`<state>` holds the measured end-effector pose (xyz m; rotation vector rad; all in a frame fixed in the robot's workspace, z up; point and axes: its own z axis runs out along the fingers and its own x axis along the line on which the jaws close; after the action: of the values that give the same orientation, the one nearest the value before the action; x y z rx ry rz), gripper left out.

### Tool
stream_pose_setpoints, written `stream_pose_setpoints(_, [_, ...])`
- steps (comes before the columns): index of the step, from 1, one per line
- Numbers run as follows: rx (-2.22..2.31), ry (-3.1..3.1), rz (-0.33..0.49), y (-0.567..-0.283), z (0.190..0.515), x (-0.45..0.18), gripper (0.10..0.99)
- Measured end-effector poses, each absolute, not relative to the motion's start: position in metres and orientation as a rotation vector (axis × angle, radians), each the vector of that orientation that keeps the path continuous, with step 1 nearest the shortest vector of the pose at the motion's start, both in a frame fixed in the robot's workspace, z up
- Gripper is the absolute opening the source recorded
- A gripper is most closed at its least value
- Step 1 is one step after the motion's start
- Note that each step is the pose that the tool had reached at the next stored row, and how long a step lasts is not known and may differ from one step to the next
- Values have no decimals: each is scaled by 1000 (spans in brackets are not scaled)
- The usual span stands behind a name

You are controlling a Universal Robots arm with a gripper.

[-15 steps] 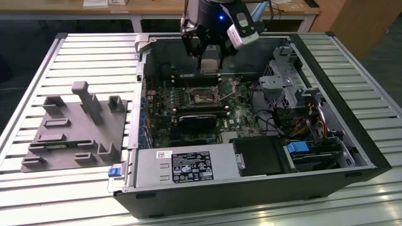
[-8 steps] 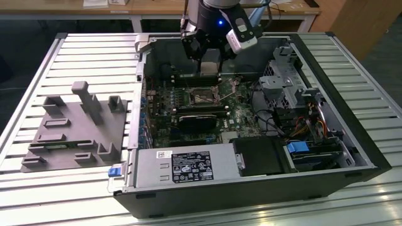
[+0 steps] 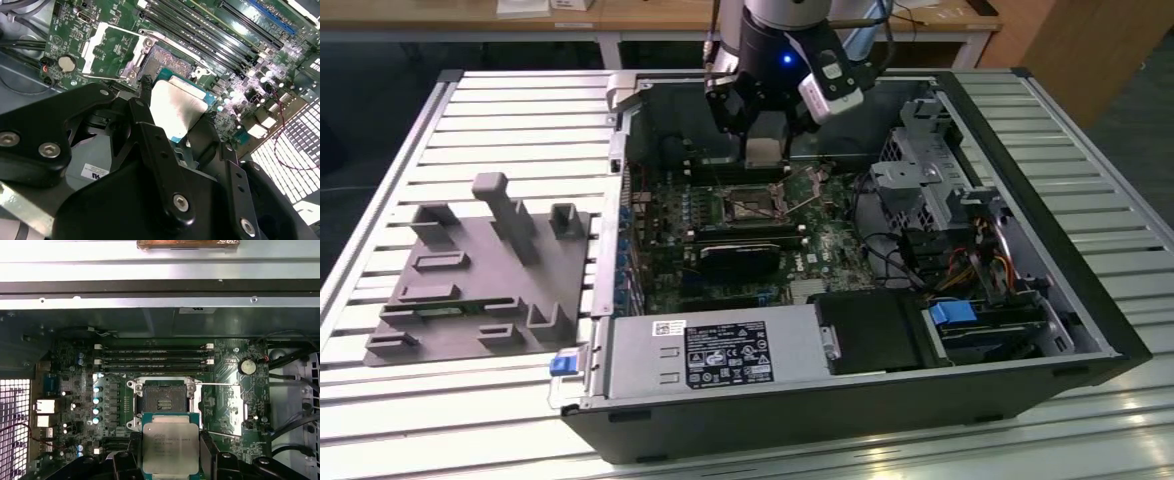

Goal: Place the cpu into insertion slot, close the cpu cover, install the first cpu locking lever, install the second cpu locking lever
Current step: 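Place the cpu into insertion slot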

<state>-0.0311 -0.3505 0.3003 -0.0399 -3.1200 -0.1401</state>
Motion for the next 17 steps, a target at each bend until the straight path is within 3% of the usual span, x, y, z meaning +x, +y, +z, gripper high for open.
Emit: stream_pose_setpoints(17, [-327, -3111, -142, -350, 287, -31, 541])
